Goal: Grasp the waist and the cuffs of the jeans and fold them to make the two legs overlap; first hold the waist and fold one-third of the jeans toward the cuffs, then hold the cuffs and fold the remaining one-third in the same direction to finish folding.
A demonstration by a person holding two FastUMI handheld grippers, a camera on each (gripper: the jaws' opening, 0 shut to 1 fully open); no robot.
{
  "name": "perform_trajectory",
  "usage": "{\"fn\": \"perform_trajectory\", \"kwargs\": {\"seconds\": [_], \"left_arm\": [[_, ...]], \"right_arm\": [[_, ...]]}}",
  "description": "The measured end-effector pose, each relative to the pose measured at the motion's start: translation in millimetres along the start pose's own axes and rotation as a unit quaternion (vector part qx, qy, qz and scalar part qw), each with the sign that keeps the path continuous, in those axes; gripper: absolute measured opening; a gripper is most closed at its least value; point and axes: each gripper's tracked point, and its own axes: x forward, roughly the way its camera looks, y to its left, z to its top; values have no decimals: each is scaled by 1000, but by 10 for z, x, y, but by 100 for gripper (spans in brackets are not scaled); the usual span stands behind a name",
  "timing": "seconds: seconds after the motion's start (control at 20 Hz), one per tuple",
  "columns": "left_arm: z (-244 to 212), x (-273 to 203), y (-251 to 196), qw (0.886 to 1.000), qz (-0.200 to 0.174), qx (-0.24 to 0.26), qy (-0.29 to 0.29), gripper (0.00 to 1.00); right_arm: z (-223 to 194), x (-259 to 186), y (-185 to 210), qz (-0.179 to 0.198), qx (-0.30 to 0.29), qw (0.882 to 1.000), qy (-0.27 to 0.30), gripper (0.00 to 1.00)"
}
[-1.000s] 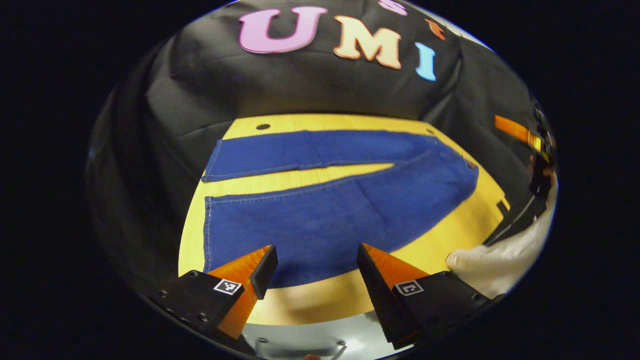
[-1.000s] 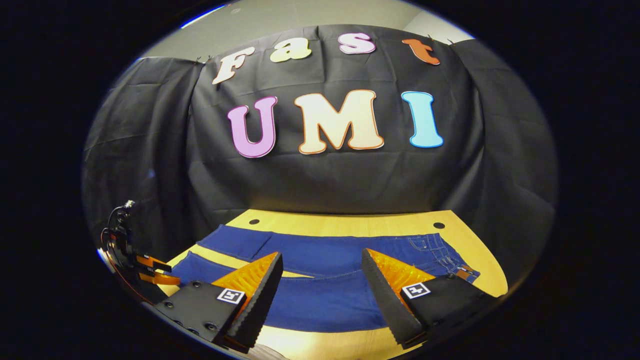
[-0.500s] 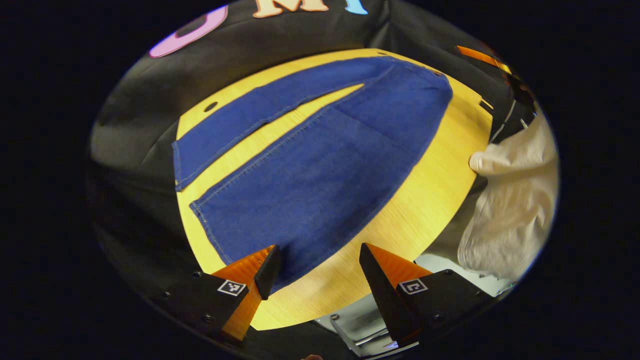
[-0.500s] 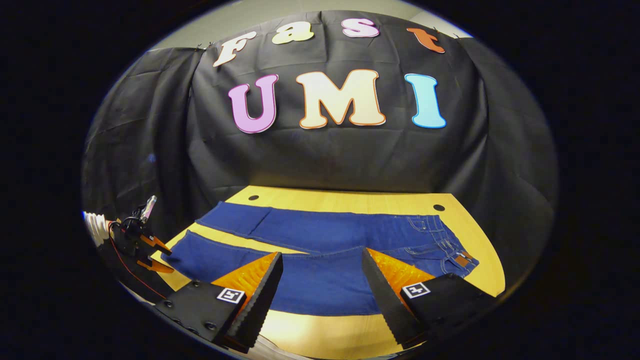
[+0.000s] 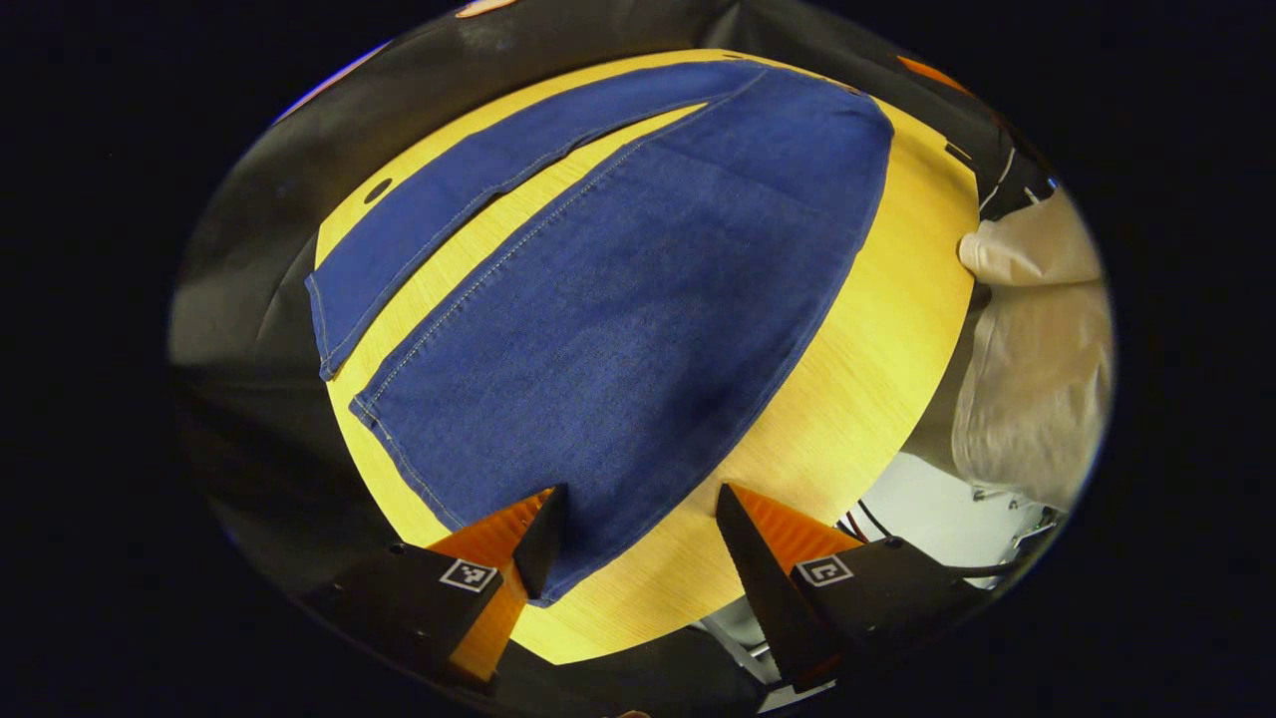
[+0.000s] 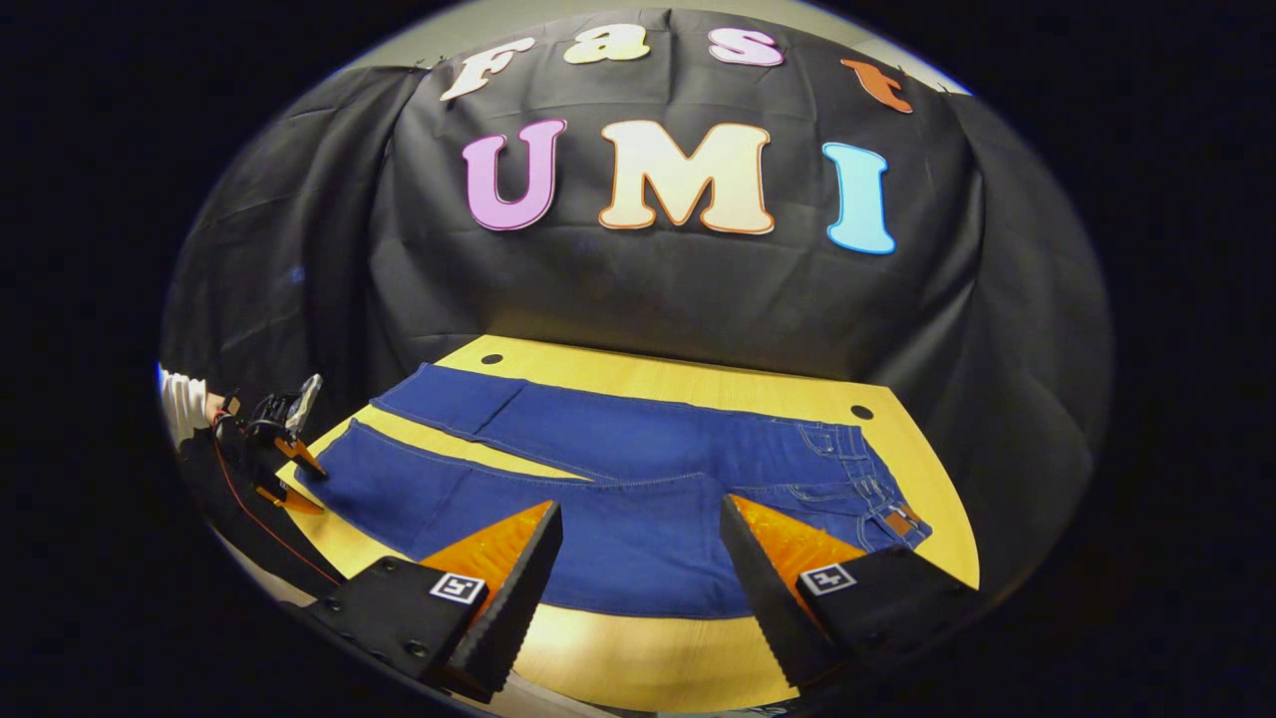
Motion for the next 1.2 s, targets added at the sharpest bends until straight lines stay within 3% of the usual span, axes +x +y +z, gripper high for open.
{"fn": "perform_trajectory", "kwargs": {"seconds": [0.35,0.55,0.65,0.75,1.1,1.2], "left_arm": [[13,57,-35,998,-48,28,26,90],[13,39,-57,998,-48,31,33,92],[23,38,-74,998,-47,28,31,87],[43,35,-99,998,-44,26,34,78],[119,97,-18,998,-16,19,55,1],[103,82,-43,998,-16,1,64,0]], "right_arm": [[-56,26,-45,-2,-5,1000,12,98],[-41,95,-119,1,-4,1000,18,98],[-68,96,-138,7,-4,1000,21,98],[-51,86,-185,11,-8,1000,20,98],[-68,94,-457,30,-4,999,24,98],[-106,98,-522,41,7,999,30,98]]}}
